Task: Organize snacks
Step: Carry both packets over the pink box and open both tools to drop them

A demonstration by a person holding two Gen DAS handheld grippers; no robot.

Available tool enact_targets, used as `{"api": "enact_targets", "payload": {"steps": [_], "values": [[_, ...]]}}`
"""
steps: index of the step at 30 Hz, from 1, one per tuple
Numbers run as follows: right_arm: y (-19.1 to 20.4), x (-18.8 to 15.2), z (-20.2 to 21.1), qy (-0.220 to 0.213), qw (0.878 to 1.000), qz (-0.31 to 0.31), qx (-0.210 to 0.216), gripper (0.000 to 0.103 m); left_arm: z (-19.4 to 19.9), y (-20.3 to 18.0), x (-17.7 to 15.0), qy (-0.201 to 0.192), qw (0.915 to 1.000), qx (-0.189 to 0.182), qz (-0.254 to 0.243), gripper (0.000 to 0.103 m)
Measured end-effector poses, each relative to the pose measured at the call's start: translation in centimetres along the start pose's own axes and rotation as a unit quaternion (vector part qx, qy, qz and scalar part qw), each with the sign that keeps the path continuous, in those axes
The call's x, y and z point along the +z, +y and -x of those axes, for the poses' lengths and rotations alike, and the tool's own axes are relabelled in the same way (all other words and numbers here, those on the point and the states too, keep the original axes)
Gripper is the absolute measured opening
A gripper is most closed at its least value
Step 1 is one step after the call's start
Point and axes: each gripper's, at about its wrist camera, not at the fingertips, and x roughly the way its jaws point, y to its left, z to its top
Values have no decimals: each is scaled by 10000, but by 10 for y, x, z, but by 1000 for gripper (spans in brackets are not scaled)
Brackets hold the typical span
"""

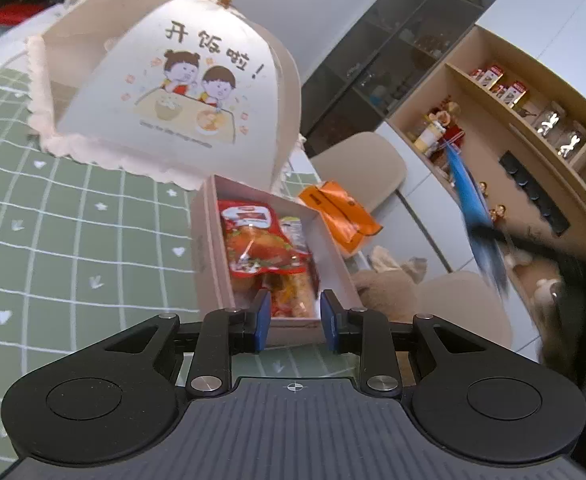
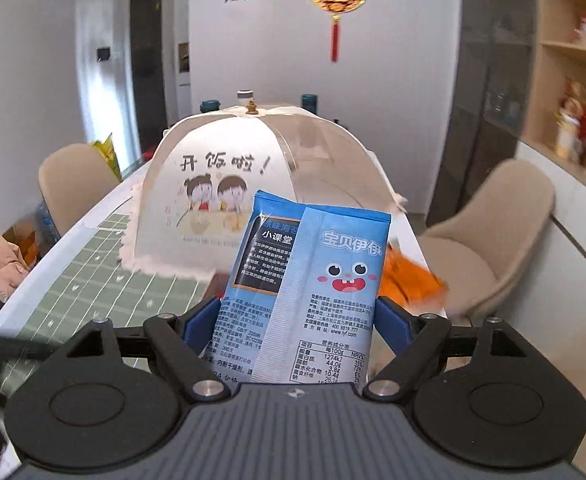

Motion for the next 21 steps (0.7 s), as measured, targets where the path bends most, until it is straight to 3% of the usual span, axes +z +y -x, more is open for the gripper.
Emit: {"api": "enact_targets", "payload": {"steps": [4, 9, 15, 18, 21], "values": [[2, 32, -68, 396, 9987, -142, 288, 89, 10, 10, -7, 3, 9999, 109, 100, 30], [8, 19, -112, 787, 9957, -402, 287, 89, 20, 32, -15, -21, 9986, 453, 288, 30], [9, -8, -108, 721, 9962, -436, 203, 89, 12, 38, -21, 75, 9971, 715, 244, 30], [8, -29, -94, 626, 9962, -562, 219, 89, 2, 32, -30, 124, 9963, 849, -95, 30], [14, -65, -82, 536, 9956, -739, 234, 89, -12, 26, -50, 132, 9904, 1216, -646, 30]]}}
